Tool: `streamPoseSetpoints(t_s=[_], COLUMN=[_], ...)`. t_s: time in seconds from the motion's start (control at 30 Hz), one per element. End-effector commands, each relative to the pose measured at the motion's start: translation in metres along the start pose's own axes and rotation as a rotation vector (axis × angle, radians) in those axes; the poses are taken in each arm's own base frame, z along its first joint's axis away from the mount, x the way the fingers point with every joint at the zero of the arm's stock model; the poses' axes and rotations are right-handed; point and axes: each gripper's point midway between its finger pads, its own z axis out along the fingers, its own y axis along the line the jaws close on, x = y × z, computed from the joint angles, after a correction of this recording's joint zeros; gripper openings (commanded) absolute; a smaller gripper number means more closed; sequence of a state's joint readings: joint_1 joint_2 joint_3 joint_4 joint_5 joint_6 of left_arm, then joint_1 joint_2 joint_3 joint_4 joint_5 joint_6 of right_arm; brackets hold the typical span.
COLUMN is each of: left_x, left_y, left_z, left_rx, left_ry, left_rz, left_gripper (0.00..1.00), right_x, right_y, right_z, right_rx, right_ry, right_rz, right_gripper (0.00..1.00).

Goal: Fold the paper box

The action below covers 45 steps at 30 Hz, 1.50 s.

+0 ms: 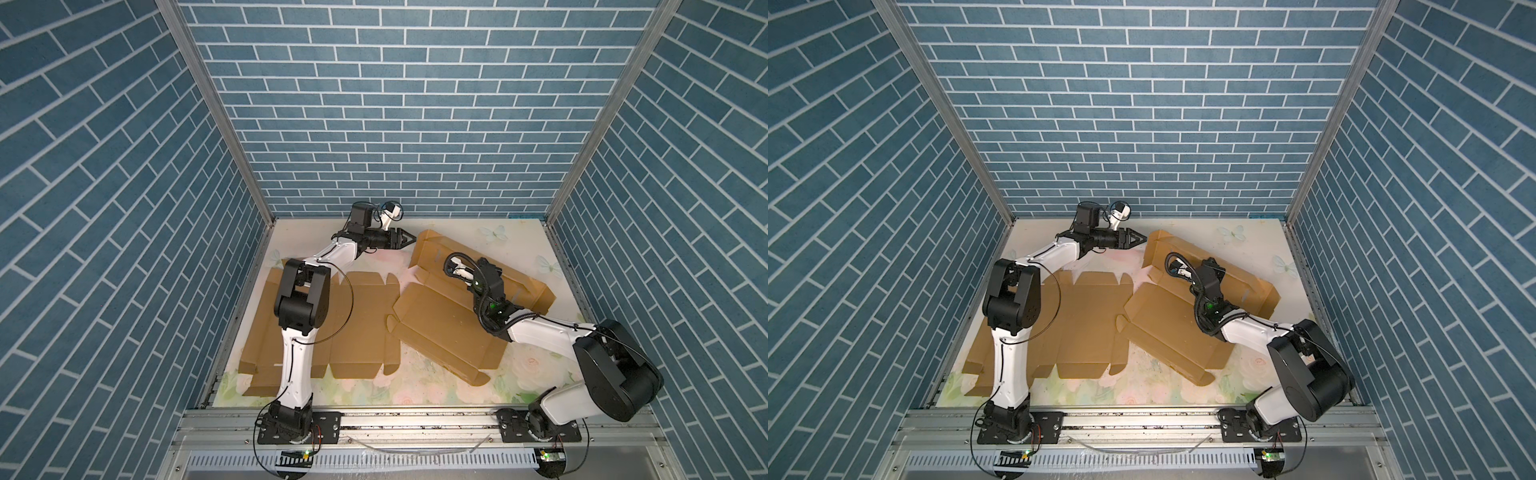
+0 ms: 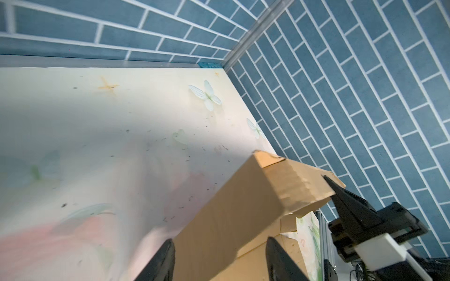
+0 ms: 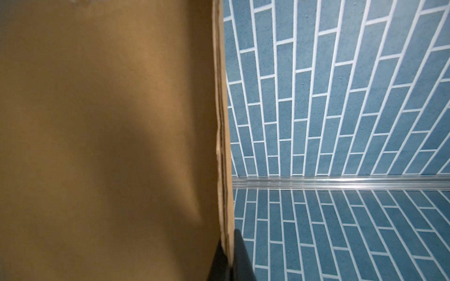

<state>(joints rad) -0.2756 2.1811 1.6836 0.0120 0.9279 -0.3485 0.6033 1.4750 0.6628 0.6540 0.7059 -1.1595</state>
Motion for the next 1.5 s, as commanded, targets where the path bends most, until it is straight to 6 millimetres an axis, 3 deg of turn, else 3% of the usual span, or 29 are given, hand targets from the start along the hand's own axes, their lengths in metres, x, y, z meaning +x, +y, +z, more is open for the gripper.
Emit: streamPoseSetpoints(t_s=[0.0, 0.17, 0.3, 0.4, 0.67, 1.0, 1.2, 1.47], left_x=[-0.032, -0.031, -0.003, 0.005, 0.021, 0.054, 0.061, 0.067], left_y=[0.007, 0.047, 0.047, 0.044, 0.013, -0.004, 0.002, 0.016], left_z=[-0.022, 0.005, 0.043, 0.058, 0.049, 0.044, 0.040, 0.037], left_rx=[-0.063, -0.179, -0.159, -0.119, 0.004, 0.113, 0.071, 0.012], left_ry=[-0.082, -0.050, 0.063, 0.092, 0.109, 0.150, 0.170, 0.192], left_rz=[0.057, 0.020, 0.067, 0.068, 0.086, 0.038, 0.063, 0.069], left_gripper=[0.61, 0.62, 0.65, 0.66, 0.65, 0.64, 0.63, 0.61], right_x=[-0.008, -0.011, -0.014, -0.016, -0.011, -0.018, -0.022, -0.023], right_y=[-0.023, -0.023, -0.026, -0.024, -0.013, 0.016, 0.033, 0.024], right_z=[-0.002, -0.003, -0.004, -0.004, 0.002, -0.004, -0.020, -0.048], right_rx=[0.083, 0.093, 0.103, 0.101, 0.099, 0.089, 0.090, 0.065], right_ry=[-0.046, -0.069, -0.092, -0.101, -0.071, -0.064, -0.079, -0.094], right_rz=[0.039, 0.051, 0.065, 0.065, 0.058, 0.046, -0.007, -0.052], right_gripper=[0.00, 0.00, 0.00, 0.00, 0.00, 0.00, 0.00, 0.00])
